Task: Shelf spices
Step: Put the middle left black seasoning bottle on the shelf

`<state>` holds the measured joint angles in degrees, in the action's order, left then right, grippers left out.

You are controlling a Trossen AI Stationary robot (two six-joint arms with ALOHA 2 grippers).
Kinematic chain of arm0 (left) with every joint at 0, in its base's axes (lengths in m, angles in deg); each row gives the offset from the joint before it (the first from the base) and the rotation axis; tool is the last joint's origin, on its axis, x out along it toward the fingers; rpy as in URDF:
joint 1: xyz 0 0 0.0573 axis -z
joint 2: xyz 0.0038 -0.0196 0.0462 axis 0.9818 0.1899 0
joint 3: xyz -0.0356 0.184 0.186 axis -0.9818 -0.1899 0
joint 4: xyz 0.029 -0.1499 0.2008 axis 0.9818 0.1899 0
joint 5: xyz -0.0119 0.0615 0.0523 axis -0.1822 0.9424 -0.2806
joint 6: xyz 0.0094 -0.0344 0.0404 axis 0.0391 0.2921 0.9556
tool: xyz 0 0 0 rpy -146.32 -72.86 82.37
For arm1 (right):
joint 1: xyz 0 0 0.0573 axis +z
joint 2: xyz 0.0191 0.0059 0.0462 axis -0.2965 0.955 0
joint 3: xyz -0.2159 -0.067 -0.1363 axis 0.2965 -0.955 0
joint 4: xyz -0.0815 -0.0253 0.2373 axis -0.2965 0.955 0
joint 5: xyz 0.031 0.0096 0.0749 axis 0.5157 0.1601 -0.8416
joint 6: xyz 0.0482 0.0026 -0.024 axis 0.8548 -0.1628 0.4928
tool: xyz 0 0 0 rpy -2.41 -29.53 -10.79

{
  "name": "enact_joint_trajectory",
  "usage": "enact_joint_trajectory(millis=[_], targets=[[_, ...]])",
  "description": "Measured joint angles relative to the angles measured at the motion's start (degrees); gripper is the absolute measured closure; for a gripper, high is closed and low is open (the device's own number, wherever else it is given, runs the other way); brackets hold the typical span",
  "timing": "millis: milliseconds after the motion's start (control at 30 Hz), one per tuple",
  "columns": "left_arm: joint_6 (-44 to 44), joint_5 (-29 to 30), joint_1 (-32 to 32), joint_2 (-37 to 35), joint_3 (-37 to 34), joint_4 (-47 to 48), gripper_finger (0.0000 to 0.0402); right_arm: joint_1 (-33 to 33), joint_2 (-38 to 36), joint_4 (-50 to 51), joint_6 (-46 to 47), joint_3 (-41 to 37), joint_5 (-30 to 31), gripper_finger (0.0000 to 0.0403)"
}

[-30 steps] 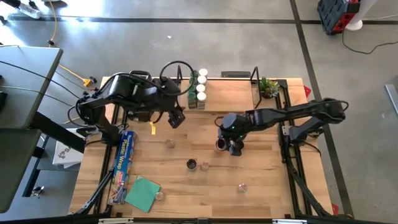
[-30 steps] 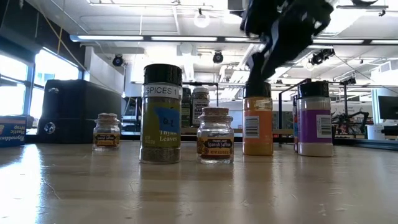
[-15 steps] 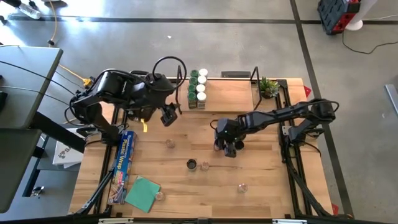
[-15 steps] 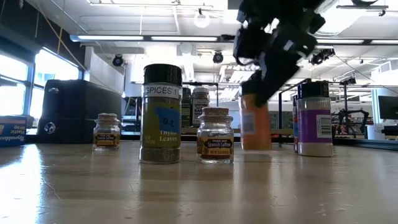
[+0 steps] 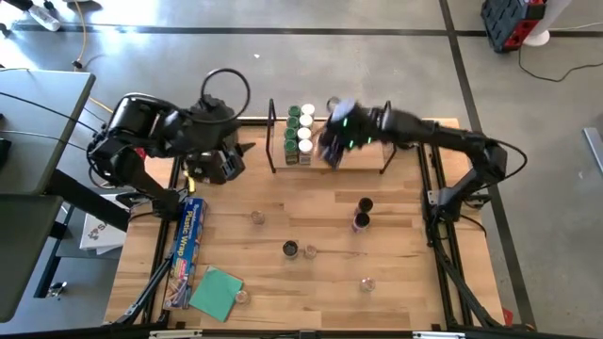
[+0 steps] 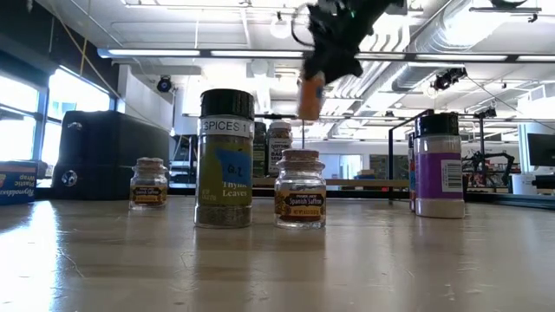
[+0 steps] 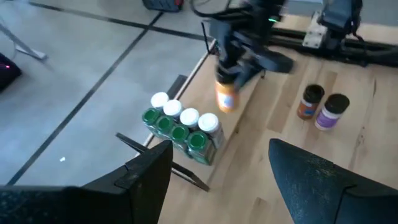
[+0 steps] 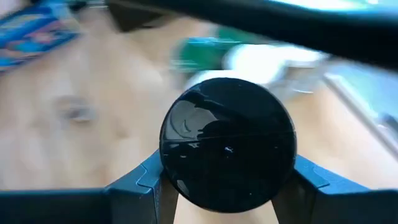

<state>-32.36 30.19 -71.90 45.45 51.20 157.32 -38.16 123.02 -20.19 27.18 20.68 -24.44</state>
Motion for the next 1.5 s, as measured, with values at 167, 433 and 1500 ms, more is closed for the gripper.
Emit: enact_joint_trajectory(millis=[167, 433, 1500], targets=[[-2.4, 4.0, 0.0, -1.0, 0.0, 0.0, 0.014, -13.3, 4.0, -0.1, -7.5, 0.2, -5.6, 0.022], [-9.5, 8.8, 0.0, -1.0, 0.0, -0.2, 0.014, -21.6, 13.3, -9.9, -12.0, 0.2, -13.8, 0.022], [-17.4, 9.5, 0.0, -1.0, 0.0, -0.2, 0.014, -21.0, 17.5, -16.7, -13.0, 0.1, -13.5, 0.0148]])
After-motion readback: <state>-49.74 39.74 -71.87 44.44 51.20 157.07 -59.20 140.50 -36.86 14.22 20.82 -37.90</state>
